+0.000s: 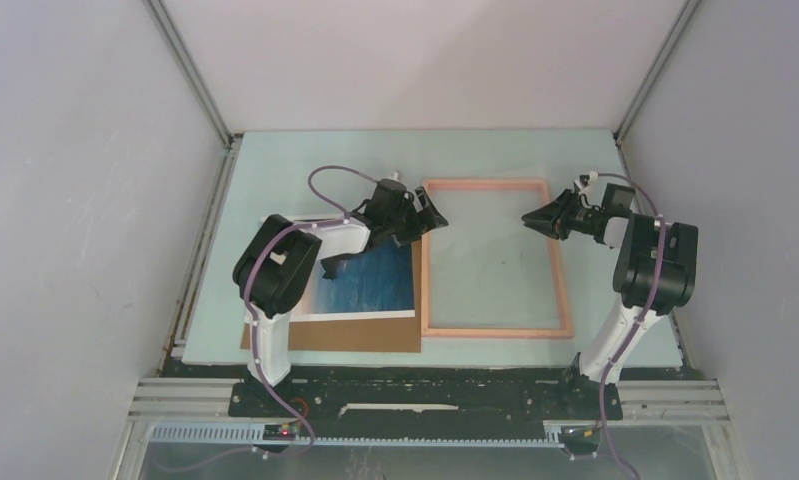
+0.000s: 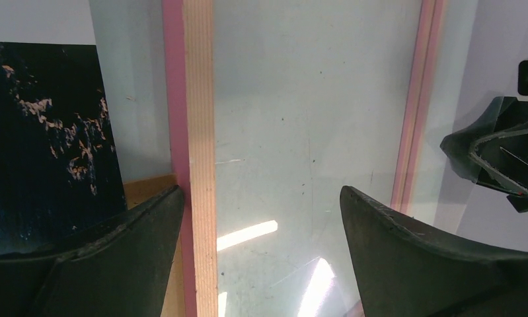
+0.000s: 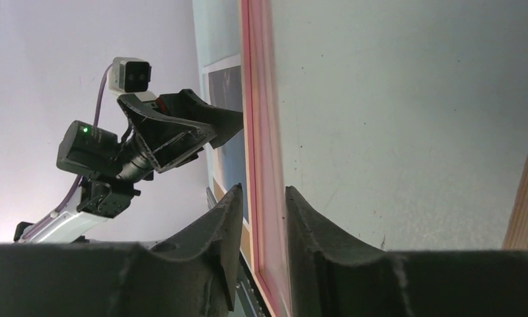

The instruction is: Put the photo into the frame

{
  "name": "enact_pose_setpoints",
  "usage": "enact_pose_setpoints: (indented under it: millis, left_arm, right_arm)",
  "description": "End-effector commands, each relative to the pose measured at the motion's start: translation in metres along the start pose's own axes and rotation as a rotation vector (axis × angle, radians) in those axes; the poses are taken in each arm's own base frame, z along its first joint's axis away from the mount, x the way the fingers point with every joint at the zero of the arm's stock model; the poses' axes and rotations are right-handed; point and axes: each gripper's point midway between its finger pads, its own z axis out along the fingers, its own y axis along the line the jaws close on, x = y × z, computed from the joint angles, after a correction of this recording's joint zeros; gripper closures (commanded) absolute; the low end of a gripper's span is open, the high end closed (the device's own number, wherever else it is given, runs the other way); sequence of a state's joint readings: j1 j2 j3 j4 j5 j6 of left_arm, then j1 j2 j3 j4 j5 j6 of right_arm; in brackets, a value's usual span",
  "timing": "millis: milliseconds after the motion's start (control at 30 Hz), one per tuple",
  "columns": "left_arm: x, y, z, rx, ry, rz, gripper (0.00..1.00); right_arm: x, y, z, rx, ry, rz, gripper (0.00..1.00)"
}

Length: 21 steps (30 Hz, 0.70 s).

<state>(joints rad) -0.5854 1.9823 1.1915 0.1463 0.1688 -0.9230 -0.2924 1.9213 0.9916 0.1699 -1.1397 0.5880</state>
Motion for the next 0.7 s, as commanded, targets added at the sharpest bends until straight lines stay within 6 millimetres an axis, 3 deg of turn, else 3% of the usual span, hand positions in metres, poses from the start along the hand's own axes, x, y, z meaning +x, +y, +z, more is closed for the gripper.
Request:
enact_pose_setpoints:
  millis: [0,467,667]
  left_arm:
    - [-0.0157,-0.0377,-0.0126,0.086,-0.045,0.044,0.08]
    - [-0.0156,-0.0388,-0.0137,0.091,-0.048,0.045,0.08]
    - [-0.0143,-0.0385,-0.0127,0.093,-0.047,0.042,0.08]
  right_arm:
    - [-0.0042,0.0182,-0.0009,0.016,0.0,-0.08,0.6]
    - [-0.0034,0.0149,-0.0068,0.105,0.0,-0.093,0.41]
    - [-0.0025,0.0173,-0.0026,0.103,0.014,-0.11,0.4]
